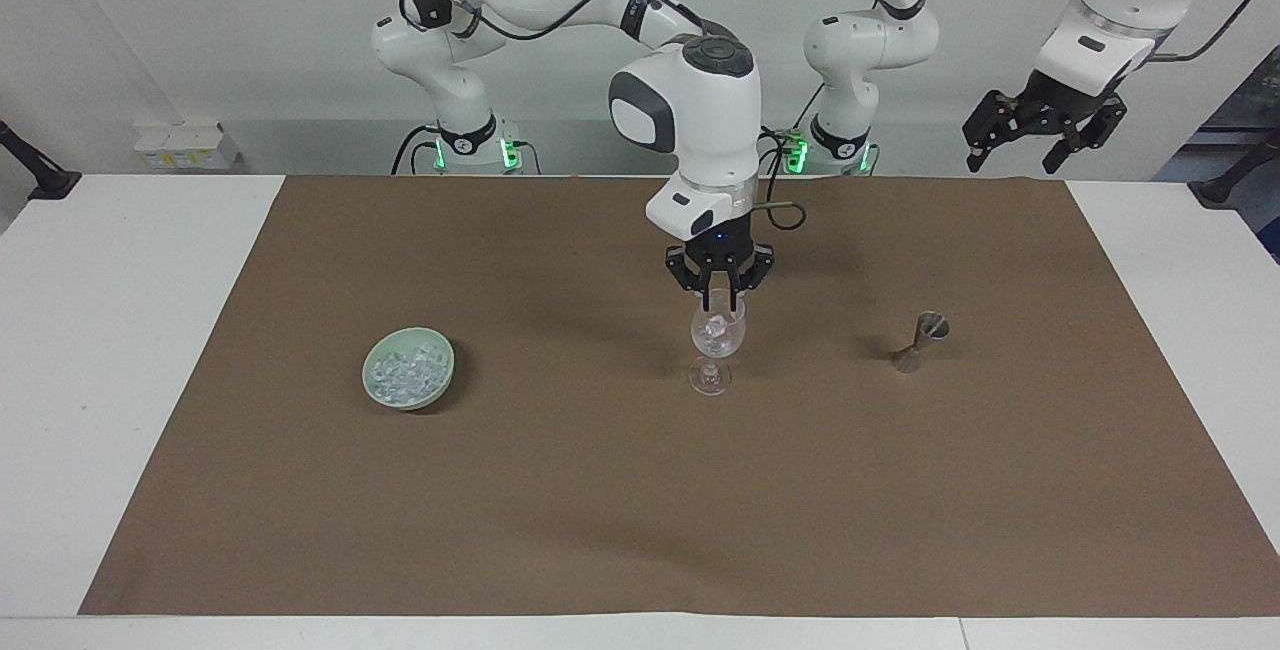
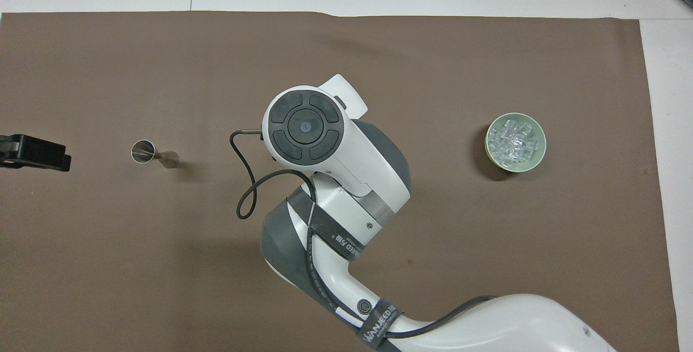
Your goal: Pour wine and add ice with both arms
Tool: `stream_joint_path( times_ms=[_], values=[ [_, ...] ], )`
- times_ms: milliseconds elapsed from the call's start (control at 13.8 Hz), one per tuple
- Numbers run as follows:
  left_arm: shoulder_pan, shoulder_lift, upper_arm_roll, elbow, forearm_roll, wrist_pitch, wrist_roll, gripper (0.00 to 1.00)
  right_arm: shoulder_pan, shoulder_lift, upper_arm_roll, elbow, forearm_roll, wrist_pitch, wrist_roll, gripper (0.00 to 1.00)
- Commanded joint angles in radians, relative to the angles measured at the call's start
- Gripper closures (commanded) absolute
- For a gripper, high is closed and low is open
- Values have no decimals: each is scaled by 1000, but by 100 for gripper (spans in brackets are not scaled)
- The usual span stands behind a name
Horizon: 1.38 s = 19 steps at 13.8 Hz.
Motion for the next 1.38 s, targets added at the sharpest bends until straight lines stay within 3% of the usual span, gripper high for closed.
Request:
stream_joint_path(
  times_ms=[0,507,652,1014,1159,1304],
  values=[
    [2,-27,4,-28,9,-4,16,0,2,-3,3,-3,-32,-12,31,61],
    [2,-27,4,-28,9,-2,16,0,-15,-35,6,26,-20,-51,30,61],
    [2,-26,4,-28,9,-2,16,0,-27,-73,0,25,-11,-95,27,57],
    [2,-27,4,-28,9,-2,16,0,-154,-194,3,-47,11,-138,8,56],
    [2,-27,4,-28,9,-2,16,0,-216,-242,3,-102,12,-140,7,52],
    [2,-27,4,-28,9,-2,16,0,-292,-304,5,-151,28,-202,-57,52]
  ],
)
